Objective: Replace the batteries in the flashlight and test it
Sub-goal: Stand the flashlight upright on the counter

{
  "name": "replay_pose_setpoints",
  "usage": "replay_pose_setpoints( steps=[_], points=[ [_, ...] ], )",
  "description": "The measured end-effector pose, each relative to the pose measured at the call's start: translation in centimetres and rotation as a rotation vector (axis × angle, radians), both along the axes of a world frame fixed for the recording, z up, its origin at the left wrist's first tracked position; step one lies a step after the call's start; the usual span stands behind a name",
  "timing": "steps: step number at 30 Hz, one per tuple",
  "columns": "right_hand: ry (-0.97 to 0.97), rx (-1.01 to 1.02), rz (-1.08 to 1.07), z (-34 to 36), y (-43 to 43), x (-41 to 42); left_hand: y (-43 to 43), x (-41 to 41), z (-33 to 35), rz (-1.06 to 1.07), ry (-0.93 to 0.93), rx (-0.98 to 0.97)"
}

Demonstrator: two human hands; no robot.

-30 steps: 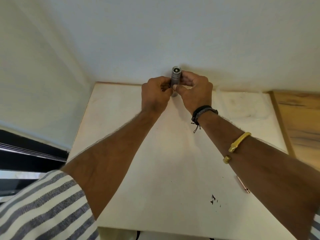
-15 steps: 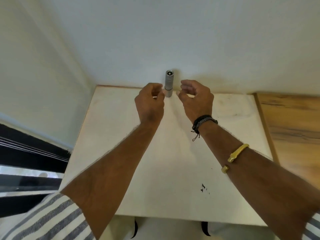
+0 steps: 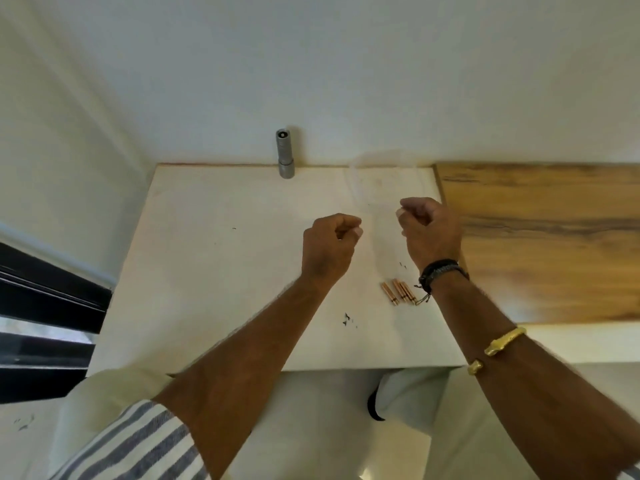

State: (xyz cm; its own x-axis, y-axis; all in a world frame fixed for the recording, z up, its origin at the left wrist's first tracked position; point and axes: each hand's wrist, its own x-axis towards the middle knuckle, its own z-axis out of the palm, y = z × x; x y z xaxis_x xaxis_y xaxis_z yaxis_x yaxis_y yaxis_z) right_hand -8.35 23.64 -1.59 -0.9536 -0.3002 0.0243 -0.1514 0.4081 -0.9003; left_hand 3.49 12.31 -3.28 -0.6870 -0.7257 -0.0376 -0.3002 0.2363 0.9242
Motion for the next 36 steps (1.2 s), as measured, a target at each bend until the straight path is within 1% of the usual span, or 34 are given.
replay_pose_setpoints(
  steps=[4, 7, 11, 16, 18, 22, 25, 27, 29, 31, 33, 36],
  points=[
    [-0.093, 0.233, 0.076, -0.9, 4.7, 0.9, 3.0, 1.2, -0.4, -0.302, -0.134, -0.124],
    [-0.102, 0.445, 0.145, -1.9, 7.2, 2.4, 4.8, 2.3, -1.0, -0.466, -0.235, -0.244],
    [-0.07, 0.6, 0.156, -2.6, 8.3, 4.4, 6.4, 3.1, -1.8, -0.528, -0.325, -0.398],
    [-0.011, 0.651, 0.184, -2.4, 8.3, 5.4, 7.0, 3.5, -1.8, -0.586, -0.339, -0.587],
    [-0.013, 0.676, 0.195, -2.3, 8.1, 5.2, 7.1, 3.4, -1.7, -0.603, -0.341, -0.63],
    [-0.003, 0.709, 0.244, -2.3, 7.8, 4.7, 7.0, 3.4, -2.1, -0.606, -0.333, -0.654],
    [0.033, 0.715, 0.273, -2.0, 7.6, 4.4, 6.8, 3.3, -2.4, -0.583, -0.315, -0.633],
    [0.058, 0.684, 0.266, -1.6, 7.2, 3.6, 6.5, 3.0, -1.9, -0.505, -0.27, -0.605],
    [0.104, 0.612, 0.251, -0.9, 6.1, 2.0, 5.7, 2.0, -0.9, -0.406, -0.222, -0.608],
    [0.18, 0.562, 0.254, 0.0, 4.4, 0.1, 4.5, 0.6, 0.2, -0.298, -0.165, -0.623],
    [0.254, 0.529, 0.254, 0.9, 2.2, -1.9, 2.9, -1.4, 1.2, -0.197, -0.116, -0.597],
    [0.314, 0.522, 0.255, 1.7, -0.6, -4.9, 0.3, -4.5, 2.0, -0.122, -0.104, -0.558]
  ],
)
